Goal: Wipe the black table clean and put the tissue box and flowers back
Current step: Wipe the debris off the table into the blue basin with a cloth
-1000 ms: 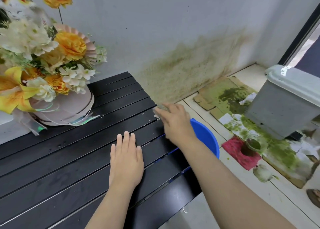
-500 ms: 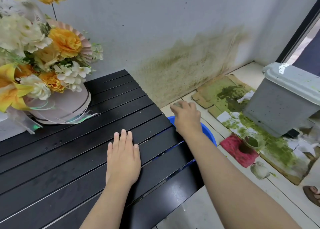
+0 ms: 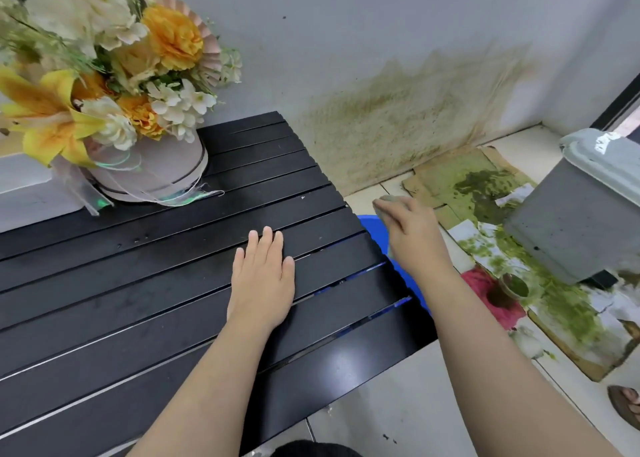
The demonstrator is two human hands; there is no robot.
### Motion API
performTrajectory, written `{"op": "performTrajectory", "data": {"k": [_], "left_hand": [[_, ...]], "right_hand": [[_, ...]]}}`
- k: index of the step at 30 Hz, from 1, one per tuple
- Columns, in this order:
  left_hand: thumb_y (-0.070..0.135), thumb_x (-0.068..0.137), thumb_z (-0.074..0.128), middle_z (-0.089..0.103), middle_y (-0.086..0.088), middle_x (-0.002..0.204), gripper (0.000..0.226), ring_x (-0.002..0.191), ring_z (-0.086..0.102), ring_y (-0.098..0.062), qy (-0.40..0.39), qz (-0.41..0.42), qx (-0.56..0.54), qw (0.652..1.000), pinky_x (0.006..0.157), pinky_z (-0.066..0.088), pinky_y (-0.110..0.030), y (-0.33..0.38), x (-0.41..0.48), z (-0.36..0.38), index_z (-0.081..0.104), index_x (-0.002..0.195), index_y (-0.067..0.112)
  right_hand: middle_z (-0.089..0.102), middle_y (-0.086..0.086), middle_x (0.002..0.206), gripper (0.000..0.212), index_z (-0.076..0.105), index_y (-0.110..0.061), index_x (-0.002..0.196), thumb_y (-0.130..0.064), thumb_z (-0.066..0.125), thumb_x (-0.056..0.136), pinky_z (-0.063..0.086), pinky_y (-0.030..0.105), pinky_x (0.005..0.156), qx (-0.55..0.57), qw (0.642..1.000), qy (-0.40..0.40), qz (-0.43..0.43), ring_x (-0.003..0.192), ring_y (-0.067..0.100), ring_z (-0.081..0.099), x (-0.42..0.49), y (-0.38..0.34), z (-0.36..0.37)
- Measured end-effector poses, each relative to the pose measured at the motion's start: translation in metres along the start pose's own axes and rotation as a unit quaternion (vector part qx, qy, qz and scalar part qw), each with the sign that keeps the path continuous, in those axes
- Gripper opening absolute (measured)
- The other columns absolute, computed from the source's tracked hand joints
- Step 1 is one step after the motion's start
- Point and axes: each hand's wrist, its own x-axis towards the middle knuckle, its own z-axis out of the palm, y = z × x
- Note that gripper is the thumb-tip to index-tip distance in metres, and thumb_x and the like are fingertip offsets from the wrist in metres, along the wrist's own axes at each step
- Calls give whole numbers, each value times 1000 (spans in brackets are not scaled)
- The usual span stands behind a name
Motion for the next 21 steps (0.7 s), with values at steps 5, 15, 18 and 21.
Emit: {"op": "performTrajectory", "data": {"k": [5, 15, 18, 21], "left_hand": [[24, 99, 26, 18, 3, 156, 46, 145, 7, -14, 23, -47, -106, 993, 115, 11, -29, -39, -27, -38, 23, 145, 17], [38, 87, 13, 21, -4, 155, 63, 144, 10, -25, 28, -61, 90, 994, 115, 13, -40, -130, -45, -59, 25, 144, 13], [38, 87, 10, 17, -1, 156, 63, 145, 6, -22, 33, -59, 95, 993, 116, 11, -40, -133, -42, -56, 21, 145, 15], [44, 83, -2, 15, 1, 157, 71, 145, 4, -21, 34, -56, 98, 993, 117, 9, -38, -134, -43, -54, 18, 145, 16]], "right_hand": [[53, -9, 122, 31, 61, -30, 122, -19, 49, 96, 28, 16, 91, 8, 996, 0, -91, 113, 17, 42, -23, -52, -4], [64, -3, 100, 13, 68, -24, 92, -31, 56, 88, 44, 46, 82, -143, 940, -204, -232, 97, 27, 47, -4, -103, 84], [62, -10, 102, 13, 63, -32, 96, -35, 51, 90, 43, 43, 85, -144, 907, -283, -277, 99, 21, 45, -2, -128, 100], [60, -10, 106, 19, 55, -31, 111, -30, 54, 91, 40, 40, 86, -204, 895, -280, -280, 104, 21, 42, 3, -142, 112]]}}
